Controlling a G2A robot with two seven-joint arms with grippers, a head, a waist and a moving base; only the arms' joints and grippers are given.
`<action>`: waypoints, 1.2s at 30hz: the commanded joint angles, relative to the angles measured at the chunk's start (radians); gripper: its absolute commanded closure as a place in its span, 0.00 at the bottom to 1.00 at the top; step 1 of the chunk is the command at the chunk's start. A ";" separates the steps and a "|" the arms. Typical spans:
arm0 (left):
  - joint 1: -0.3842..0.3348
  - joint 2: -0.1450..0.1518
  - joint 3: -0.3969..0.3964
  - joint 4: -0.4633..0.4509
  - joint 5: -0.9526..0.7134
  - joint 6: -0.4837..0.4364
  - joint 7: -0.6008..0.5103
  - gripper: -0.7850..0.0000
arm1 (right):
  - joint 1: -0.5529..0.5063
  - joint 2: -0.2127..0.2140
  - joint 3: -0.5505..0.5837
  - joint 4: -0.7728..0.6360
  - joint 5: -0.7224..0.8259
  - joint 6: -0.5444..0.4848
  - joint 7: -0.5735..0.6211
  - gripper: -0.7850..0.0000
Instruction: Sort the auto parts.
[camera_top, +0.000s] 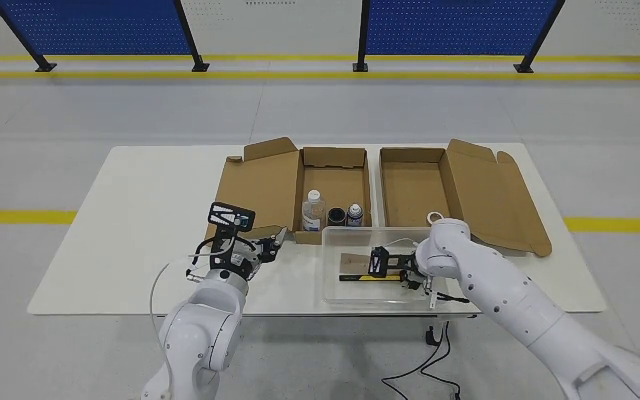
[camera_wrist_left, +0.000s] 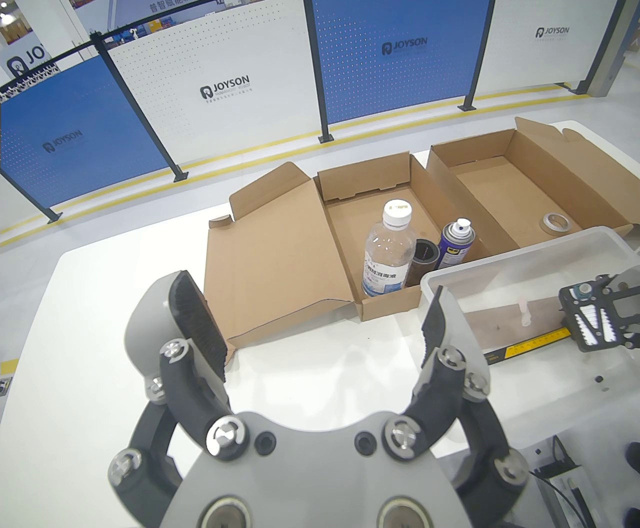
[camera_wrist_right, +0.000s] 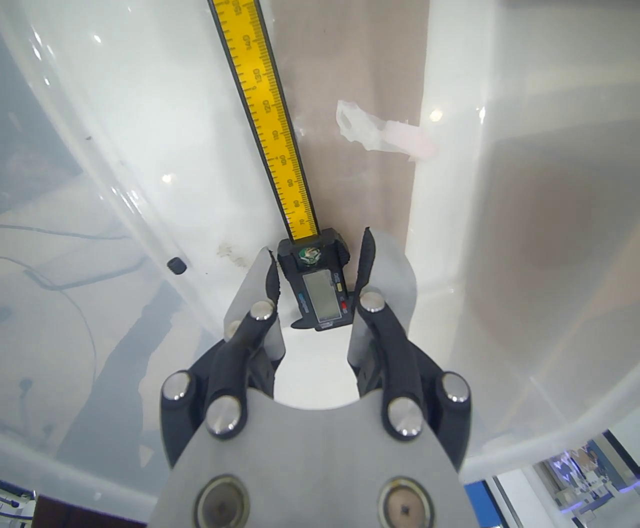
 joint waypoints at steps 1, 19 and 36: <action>0.000 0.000 0.000 0.000 0.000 0.000 0.000 0.00 | 0.005 -0.003 -0.007 0.009 0.001 -0.002 -0.002 0.62; 0.000 0.000 0.000 0.000 0.000 0.000 0.000 0.00 | -0.002 0.013 0.053 -0.056 0.071 -0.004 -0.018 1.00; 0.000 0.000 0.000 0.000 0.000 0.000 0.000 0.00 | -0.189 0.130 0.419 -0.340 0.342 0.108 -0.097 1.00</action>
